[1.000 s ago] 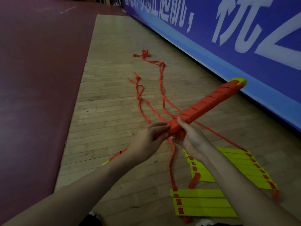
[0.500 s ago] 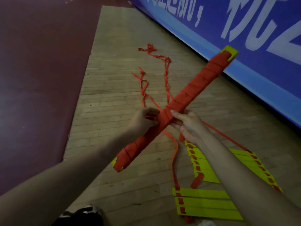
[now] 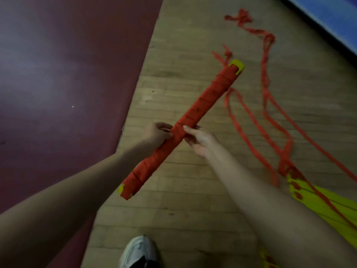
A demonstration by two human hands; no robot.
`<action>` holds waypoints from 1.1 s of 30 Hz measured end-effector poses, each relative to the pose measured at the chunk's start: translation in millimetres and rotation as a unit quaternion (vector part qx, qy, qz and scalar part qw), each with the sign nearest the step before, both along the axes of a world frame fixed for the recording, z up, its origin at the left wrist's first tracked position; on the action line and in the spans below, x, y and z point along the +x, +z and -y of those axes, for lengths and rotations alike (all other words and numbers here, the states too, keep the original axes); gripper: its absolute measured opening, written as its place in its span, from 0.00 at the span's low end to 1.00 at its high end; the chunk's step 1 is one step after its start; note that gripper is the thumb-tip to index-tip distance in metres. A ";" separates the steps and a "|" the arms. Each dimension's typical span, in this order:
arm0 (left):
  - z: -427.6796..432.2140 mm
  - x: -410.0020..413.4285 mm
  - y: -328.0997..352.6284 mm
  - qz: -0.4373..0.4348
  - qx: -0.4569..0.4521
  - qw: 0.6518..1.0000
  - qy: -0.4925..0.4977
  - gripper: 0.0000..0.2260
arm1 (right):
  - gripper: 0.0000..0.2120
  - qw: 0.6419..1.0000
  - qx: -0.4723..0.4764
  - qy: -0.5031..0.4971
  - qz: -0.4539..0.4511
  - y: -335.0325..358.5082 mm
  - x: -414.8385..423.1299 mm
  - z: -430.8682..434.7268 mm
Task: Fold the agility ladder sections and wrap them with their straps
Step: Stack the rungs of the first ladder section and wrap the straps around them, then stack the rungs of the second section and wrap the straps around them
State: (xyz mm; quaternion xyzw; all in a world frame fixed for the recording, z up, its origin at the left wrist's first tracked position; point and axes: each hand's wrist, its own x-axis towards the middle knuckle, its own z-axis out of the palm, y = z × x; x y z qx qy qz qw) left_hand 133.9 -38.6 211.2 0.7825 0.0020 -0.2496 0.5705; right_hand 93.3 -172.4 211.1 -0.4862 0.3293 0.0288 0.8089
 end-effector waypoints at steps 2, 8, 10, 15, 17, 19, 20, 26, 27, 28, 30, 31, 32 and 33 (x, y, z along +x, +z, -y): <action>-27.8 3.2 -36.5 -0.024 0.020 0.999 0.028 0.14 | 0.10 0.999 0.000 0.026 -0.023 -39.8 12.9 -29.1; -102.9 -25.0 -132.3 -0.124 0.042 0.985 0.112 0.11 | 0.10 0.993 -0.029 0.070 -0.094 -155.3 10.5 -109.0; -122.0 -40.8 -155.6 -0.163 0.042 0.975 0.145 0.10 | 0.12 0.987 -0.058 0.083 -0.124 -185.9 2.0 -132.3; -151.2 -63.2 -197.2 -0.197 0.047 0.962 0.183 0.10 | 0.18 0.979 -0.084 0.050 -0.177 -229.1 -12.9 -178.5; -156.1 -62.9 -207.0 -0.201 0.050 0.958 0.198 0.10 | 0.22 0.974 -0.098 0.049 -0.197 -235.7 -13.4 -187.8; -159.2 -59.9 -212.4 -0.196 0.054 0.956 0.212 0.10 | 0.21 0.974 -0.081 0.063 -0.202 -235.3 -10.1 -190.6; -160.6 -58.6 -213.4 -0.191 0.053 0.956 0.217 0.10 | 0.19 0.977 -0.058 0.062 -0.198 -233.9 -8.0 -190.3; -162.5 -53.3 -218.8 -0.170 0.095 0.950 0.243 0.10 | 0.14 0.981 0.034 0.073 -0.175 -220.5 -6.5 -179.3; -162.8 -52.1 -222.0 -0.168 0.108 0.949 0.244 0.11 | 0.15 0.981 0.037 0.069 -0.175 -217.6 -7.1 -178.1; -162.9 -51.4 -223.0 -0.171 0.116 0.948 0.244 0.11 | 0.18 0.982 0.034 0.072 -0.173 -216.3 -7.5 -176.0; -161.8 -51.1 -222.6 -0.176 0.121 0.945 0.248 0.11 | 0.21 0.982 0.020 0.086 -0.169 -214.3 -9.6 -172.7; -159.3 -51.7 -220.3 -0.174 0.125 0.943 0.254 0.11 | 0.20 0.980 0.013 0.102 -0.171 -214.6 -11.2 -169.7; -155.1 -51.9 -215.6 -0.158 0.136 0.942 0.262 0.11 | 0.18 0.978 0.009 0.117 -0.171 -214.5 -12.7 -165.6; -148.8 -51.0 -210.4 -0.125 0.146 0.944 0.269 0.11 | 0.16 0.977 0.006 0.126 -0.173 -212.9 -13.7 -159.4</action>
